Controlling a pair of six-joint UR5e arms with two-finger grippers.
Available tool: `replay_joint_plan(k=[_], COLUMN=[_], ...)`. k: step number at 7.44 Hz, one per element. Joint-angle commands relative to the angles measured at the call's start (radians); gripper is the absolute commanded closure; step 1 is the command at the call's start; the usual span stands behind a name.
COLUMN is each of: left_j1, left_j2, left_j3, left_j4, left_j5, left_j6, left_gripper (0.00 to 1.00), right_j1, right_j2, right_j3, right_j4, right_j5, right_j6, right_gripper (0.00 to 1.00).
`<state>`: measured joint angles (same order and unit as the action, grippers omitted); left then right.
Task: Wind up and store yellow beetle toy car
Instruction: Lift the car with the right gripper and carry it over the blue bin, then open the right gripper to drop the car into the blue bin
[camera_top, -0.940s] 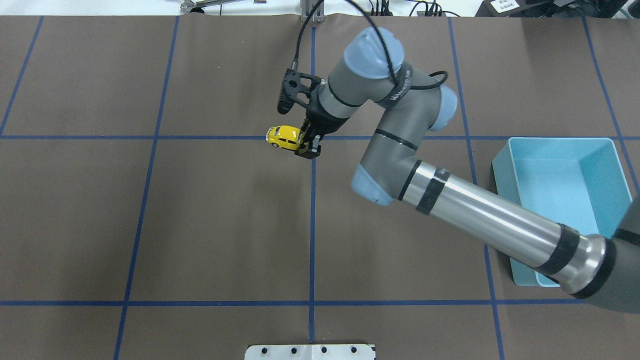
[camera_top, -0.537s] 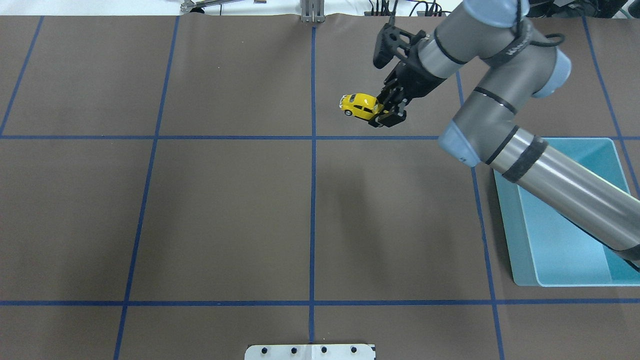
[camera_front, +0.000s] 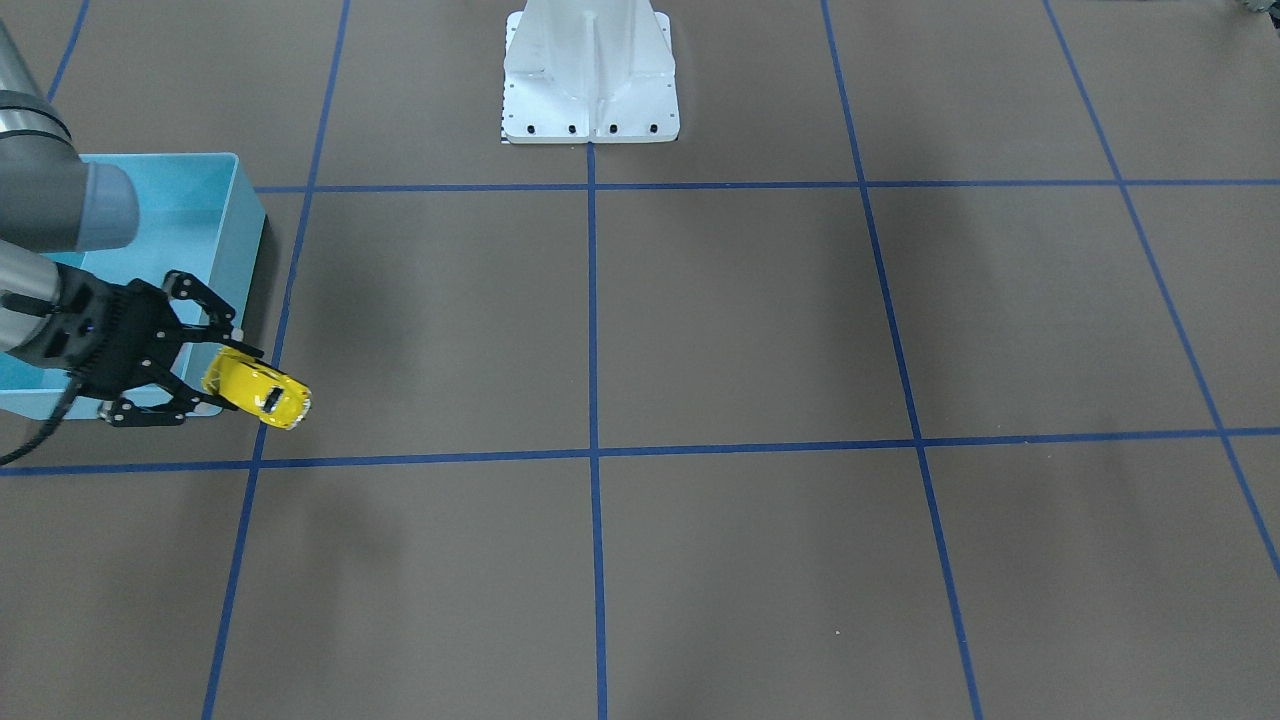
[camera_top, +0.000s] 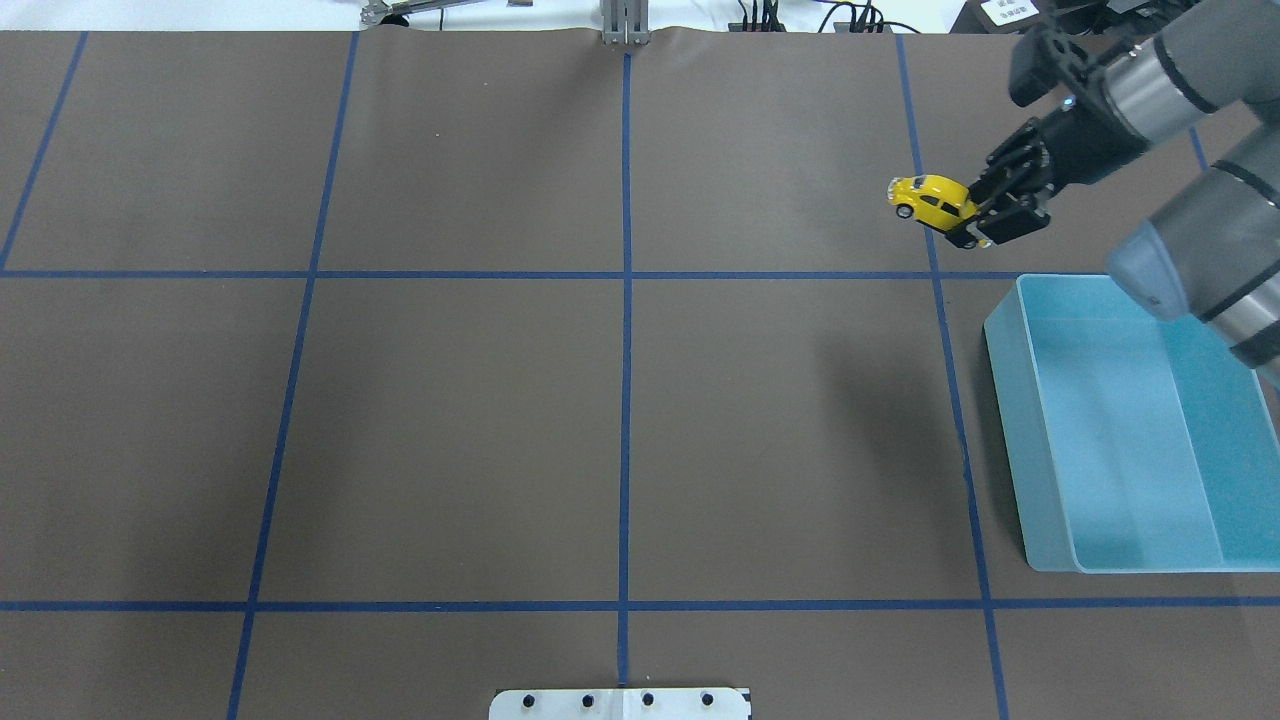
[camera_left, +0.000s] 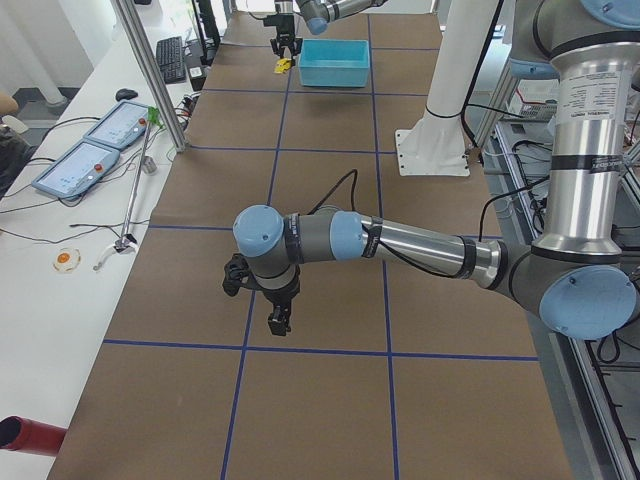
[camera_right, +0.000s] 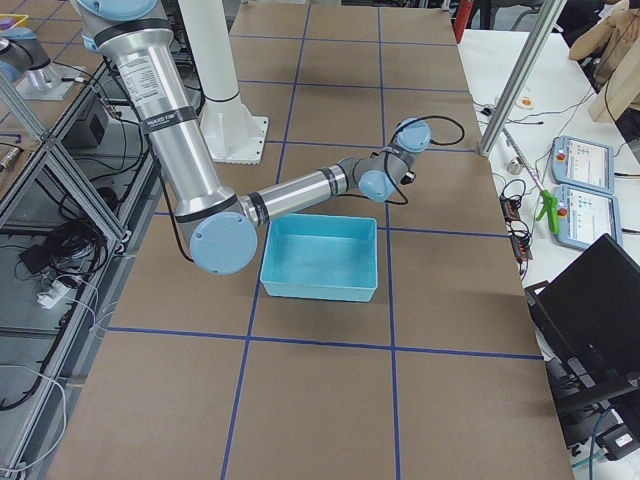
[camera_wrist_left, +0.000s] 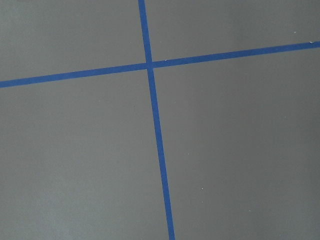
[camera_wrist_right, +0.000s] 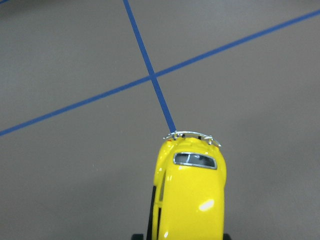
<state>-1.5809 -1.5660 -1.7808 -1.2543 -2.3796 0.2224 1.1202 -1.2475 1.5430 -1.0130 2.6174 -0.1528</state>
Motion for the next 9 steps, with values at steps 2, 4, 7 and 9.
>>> replay_joint_plan(k=[2,4,7,9], left_j1=[-0.001,-0.001,-0.001,0.001], left_j2=[0.001,0.003,0.023,0.021], left_j3=[-0.002,0.003,-0.002,-0.002], left_j4=[0.001,0.001,-0.004,-0.004], left_j5=[-0.003,-0.003,-0.004,-0.004], left_j6=[0.000,0.002,0.002,0.002], left_gripper=[0.00,0.00,0.00,0.00], right_j1=[0.155,0.185,0.178,0.179], right_j2=[-0.203,-0.326,-0.472,-0.472], right_j3=[0.022,0.092,0.088,0.072], right_j4=[0.005,0.007,0.123,0.123], right_j5=[0.128,0.176,0.156,0.156], right_j6=[-0.001,-0.001,-0.002,-0.028], right_gripper=[1.00,1.00,0.00,0.00])
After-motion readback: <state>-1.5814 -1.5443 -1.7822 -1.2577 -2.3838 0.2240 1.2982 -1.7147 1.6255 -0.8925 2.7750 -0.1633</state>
